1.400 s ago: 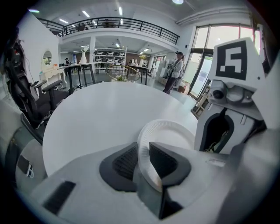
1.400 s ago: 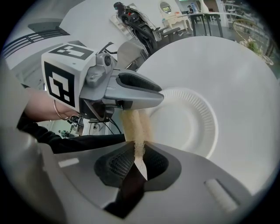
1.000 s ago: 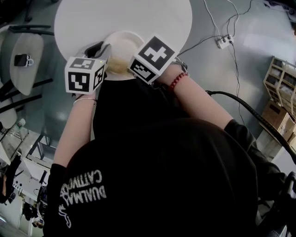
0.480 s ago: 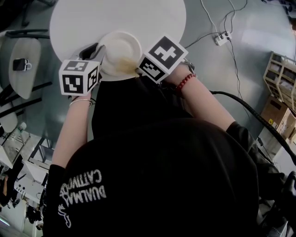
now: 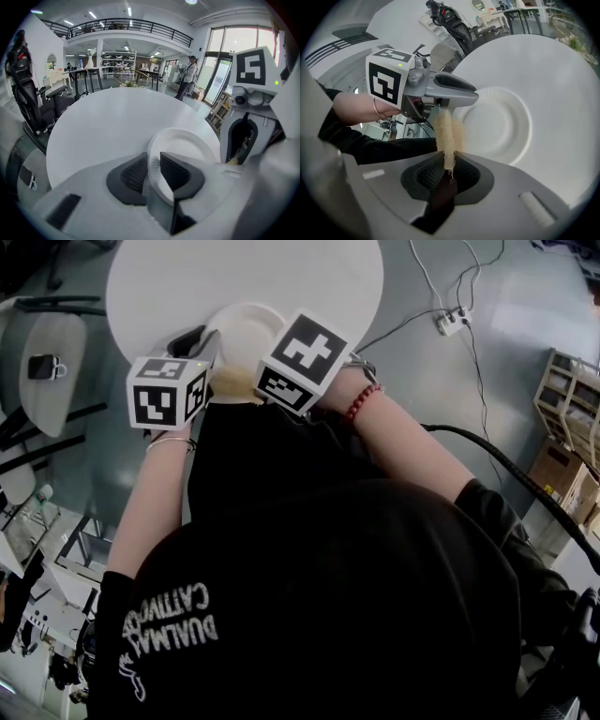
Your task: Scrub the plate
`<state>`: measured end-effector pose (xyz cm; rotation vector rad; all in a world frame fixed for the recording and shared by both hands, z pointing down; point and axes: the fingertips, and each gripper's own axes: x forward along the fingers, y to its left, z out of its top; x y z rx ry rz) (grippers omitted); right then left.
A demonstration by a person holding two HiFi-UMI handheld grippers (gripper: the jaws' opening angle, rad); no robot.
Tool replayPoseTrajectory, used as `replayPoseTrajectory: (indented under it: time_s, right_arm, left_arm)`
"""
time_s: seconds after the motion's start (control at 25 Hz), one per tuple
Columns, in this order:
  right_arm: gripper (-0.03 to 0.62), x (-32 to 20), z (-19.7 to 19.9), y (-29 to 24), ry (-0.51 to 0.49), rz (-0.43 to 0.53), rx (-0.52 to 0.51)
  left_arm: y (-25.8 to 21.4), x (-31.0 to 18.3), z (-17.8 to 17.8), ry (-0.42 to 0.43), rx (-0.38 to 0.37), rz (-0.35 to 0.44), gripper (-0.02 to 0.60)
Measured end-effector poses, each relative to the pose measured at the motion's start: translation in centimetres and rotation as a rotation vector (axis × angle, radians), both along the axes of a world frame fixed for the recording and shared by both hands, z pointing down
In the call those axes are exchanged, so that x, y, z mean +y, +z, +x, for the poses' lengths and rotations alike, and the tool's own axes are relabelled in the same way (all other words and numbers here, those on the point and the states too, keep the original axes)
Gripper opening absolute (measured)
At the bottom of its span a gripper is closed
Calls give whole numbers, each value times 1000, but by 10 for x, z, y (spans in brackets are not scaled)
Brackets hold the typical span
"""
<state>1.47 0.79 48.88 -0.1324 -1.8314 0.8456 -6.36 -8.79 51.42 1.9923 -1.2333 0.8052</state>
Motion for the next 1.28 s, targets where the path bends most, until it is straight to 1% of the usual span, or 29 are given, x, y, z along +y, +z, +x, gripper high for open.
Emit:
replayPoseTrajectory:
  time_s: [0.12,0.24,0.48,0.72,1.0,1.16,1.28]
  right_arm:
    - [60,5,-16,4,-20,31,-21]
    - [58,5,-21,9,-31,51,-20]
    - [58,1,-6,13,-6,19,2]
    - [58,2,13,18,-20,37,34]
    - [60,-3,36,25,25,43,67]
    - [60,-2,50,25,78,49,80]
    - [60,-6,61,23,125,55,99]
  left_arm:
    - [-1,1,3,-5,1,1,83]
    - [-1,0,5,-3,5,2,83]
    - [-1,1,1,-5,12,2,83]
    - [3,1,-2,-1,5,-1,84]
    - [4,-2,-5,7,-4,-4,84]
    - [3,3,-5,18,-16,6,84]
    - [3,3,-5,27,-7,8,84]
